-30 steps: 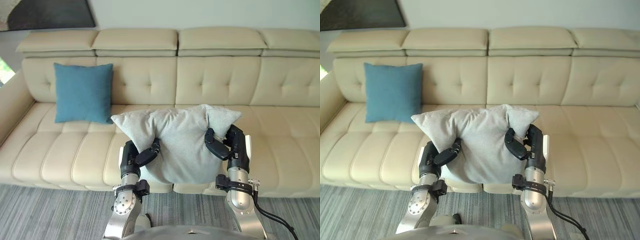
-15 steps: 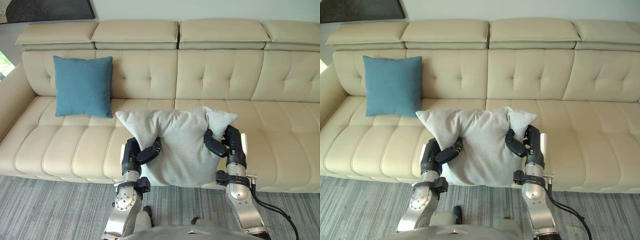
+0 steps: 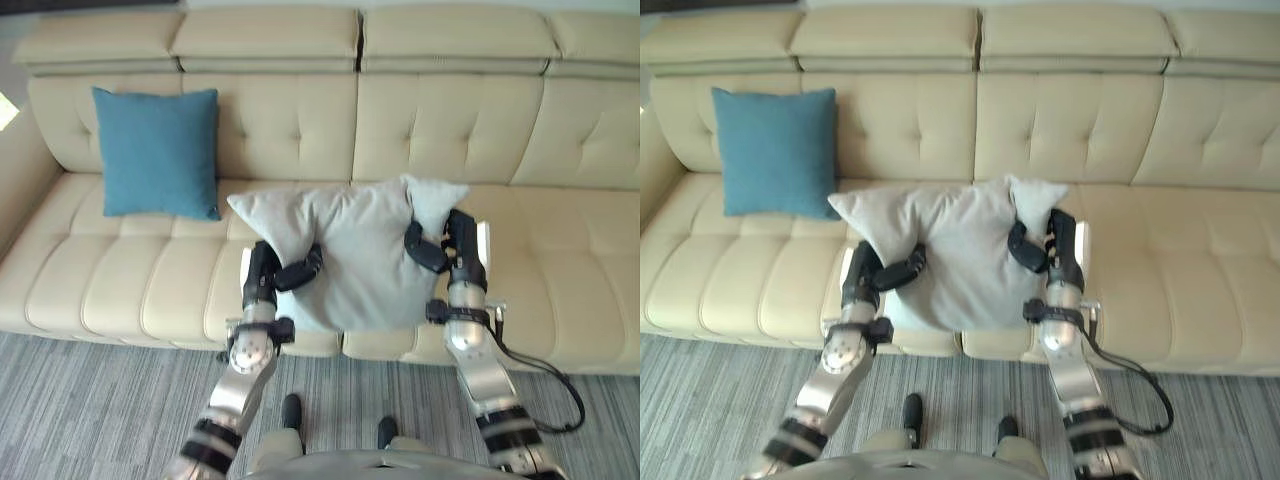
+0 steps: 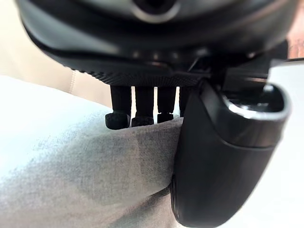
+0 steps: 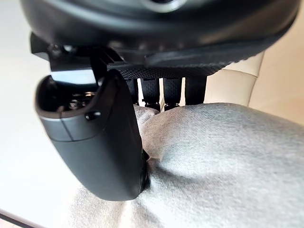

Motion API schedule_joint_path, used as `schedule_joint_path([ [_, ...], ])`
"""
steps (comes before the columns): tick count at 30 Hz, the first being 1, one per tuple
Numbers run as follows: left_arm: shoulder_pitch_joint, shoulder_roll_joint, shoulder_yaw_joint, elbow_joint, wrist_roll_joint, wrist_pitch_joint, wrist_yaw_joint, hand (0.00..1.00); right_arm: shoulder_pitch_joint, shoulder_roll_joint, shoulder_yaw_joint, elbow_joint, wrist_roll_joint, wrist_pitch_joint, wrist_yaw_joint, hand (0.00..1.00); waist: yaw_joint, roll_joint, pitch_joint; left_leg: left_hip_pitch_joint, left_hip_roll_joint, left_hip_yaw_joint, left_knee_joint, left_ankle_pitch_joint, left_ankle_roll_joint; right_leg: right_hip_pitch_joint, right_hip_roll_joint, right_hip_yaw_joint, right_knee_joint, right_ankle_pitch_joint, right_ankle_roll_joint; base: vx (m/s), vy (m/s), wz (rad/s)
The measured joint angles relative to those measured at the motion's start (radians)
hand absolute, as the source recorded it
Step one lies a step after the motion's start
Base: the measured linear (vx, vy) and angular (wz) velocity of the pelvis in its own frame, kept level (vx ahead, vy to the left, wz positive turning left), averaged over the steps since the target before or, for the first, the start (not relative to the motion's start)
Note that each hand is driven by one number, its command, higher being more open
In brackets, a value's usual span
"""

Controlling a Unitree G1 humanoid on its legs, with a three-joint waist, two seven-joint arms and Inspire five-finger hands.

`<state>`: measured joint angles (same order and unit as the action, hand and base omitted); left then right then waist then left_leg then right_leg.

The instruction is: Pick up cushions and gather them together orderly.

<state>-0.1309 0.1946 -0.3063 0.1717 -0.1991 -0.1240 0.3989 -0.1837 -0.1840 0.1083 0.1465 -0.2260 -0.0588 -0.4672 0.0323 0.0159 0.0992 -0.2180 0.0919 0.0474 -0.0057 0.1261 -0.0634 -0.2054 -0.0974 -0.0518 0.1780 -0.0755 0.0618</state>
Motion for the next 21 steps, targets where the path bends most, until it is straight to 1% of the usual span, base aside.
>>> schedule_joint_path([
  [3, -0.203, 0.019, 0.000, 0.071, 0.028, 0.000, 0.067, 0.00, -0.178, -0.026, -0.002, 0.036, -0.027, 0.014, -0.079, 0.00, -0.002, 0.008, 0.060, -0.071, -0.001, 0.002, -0.011, 0.037, 0.002, -0.109, -0.003, 0.009, 0.067, 0.000, 0.000, -0.16, -0.004, -0.04],
  [5, -0.314, 0.045, 0.002, 0.110, 0.056, 0.000, 0.103, 0.00, -0.268, -0.031, -0.005, 0.046, -0.049, 0.019, -0.121, 0.00, -0.002, 0.010, 0.072, -0.124, -0.002, 0.004, -0.021, 0.060, -0.001, -0.190, -0.004, 0.017, 0.110, -0.001, 0.001, -0.15, -0.036, -0.05],
  [7, -0.426, 0.073, 0.008, 0.160, 0.058, 0.000, 0.123, 0.00, -0.367, -0.033, -0.009, 0.071, -0.058, 0.025, -0.157, 0.00, -0.002, 0.017, 0.104, -0.147, -0.004, 0.013, -0.044, 0.086, -0.002, -0.249, -0.006, 0.028, 0.152, -0.005, 0.002, -0.17, -0.071, -0.08],
  [9, -0.533, 0.089, 0.010, 0.221, 0.081, 0.000, 0.141, 0.00, -0.461, -0.049, -0.009, 0.106, -0.058, 0.034, -0.193, 0.00, -0.002, 0.031, 0.120, -0.183, -0.007, 0.016, -0.060, 0.109, -0.002, -0.309, -0.009, 0.034, 0.185, -0.006, 0.003, -0.14, -0.076, -0.04],
  [10, -0.595, 0.098, 0.018, 0.251, 0.090, -0.001, 0.148, 0.00, -0.525, -0.056, -0.010, 0.141, -0.058, 0.037, -0.216, 0.00, -0.002, 0.038, 0.139, -0.195, -0.008, 0.017, -0.075, 0.126, -0.007, -0.339, -0.009, 0.037, 0.202, -0.006, 0.003, -0.16, -0.108, 0.00],
  [12, -0.762, 0.118, 0.050, 0.345, 0.106, -0.002, 0.157, 0.00, -0.699, -0.068, -0.011, 0.247, -0.058, 0.043, -0.253, 0.00, -0.009, 0.048, 0.186, -0.260, -0.010, 0.018, -0.080, 0.153, -0.014, -0.431, -0.009, 0.047, 0.250, -0.006, 0.003, -0.17, -0.144, -0.02],
  [13, -0.777, 0.122, 0.052, 0.353, 0.108, -0.002, 0.160, 0.00, -0.714, -0.068, -0.011, 0.255, -0.058, 0.046, -0.255, 1.00, -0.010, 0.048, 0.192, -0.265, -0.010, 0.018, -0.080, 0.155, -0.014, -0.440, -0.009, 0.049, 0.255, -0.006, 0.003, -0.14, -0.151, -0.02],
  [14, -0.823, 0.130, 0.053, 0.381, 0.112, -0.002, 0.163, 1.00, -0.754, -0.070, -0.013, 0.277, -0.058, 0.050, -0.259, 1.00, -0.011, 0.051, 0.206, -0.286, -0.009, 0.017, -0.080, 0.163, -0.020, -0.464, -0.008, 0.050, 0.264, -0.006, 0.002, -0.11, -0.153, 0.00],
  [15, -0.870, 0.138, 0.054, 0.410, 0.114, -0.002, 0.167, 1.00, -0.797, -0.077, -0.014, 0.301, -0.057, 0.055, -0.267, 1.00, -0.013, 0.056, 0.229, -0.303, -0.010, 0.014, -0.080, 0.169, -0.023, -0.487, -0.008, 0.053, 0.276, -0.005, 0.002, -0.09, -0.127, 0.00],
  [16, -0.876, 0.139, 0.054, 0.414, 0.114, -0.002, 0.168, 1.00, -0.803, -0.078, -0.014, 0.305, -0.057, 0.056, -0.268, 1.00, -0.013, 0.056, 0.231, -0.305, -0.010, 0.014, -0.080, 0.170, -0.024, -0.491, -0.009, 0.054, 0.279, -0.005, 0.002, -0.08, -0.122, 0.03],
  [18, -0.941, 0.142, 0.055, 0.448, 0.113, -0.002, 0.176, 1.00, -0.852, -0.088, -0.017, 0.324, -0.051, 0.060, -0.284, 1.00, -0.013, 0.062, 0.249, -0.347, -0.011, -0.004, -0.080, 0.188, -0.041, -0.539, -0.010, 0.054, 0.293, -0.005, 0.001, -0.05, -0.129, 0.07],
  [19, -0.973, 0.143, 0.062, 0.453, 0.111, -0.002, 0.186, 1.00, -0.881, -0.089, -0.031, 0.331, -0.044, 0.060, -0.295, 1.00, -0.013, 0.061, 0.271, -0.364, -0.010, -0.008, -0.080, 0.198, -0.053, -0.558, -0.010, 0.054, 0.302, -0.003, -0.001, -0.03, -0.116, 0.06],
  [21, -0.992, 0.143, 0.080, 0.453, 0.107, -0.003, 0.188, 1.00, -0.904, -0.089, -0.048, 0.332, -0.020, 0.060, -0.305, 1.00, -0.013, 0.064, 0.291, -0.368, -0.008, -0.008, -0.080, 0.199, -0.054, -0.565, -0.008, 0.054, 0.309, -0.003, -0.001, -0.01, -0.108, 0.01],
])
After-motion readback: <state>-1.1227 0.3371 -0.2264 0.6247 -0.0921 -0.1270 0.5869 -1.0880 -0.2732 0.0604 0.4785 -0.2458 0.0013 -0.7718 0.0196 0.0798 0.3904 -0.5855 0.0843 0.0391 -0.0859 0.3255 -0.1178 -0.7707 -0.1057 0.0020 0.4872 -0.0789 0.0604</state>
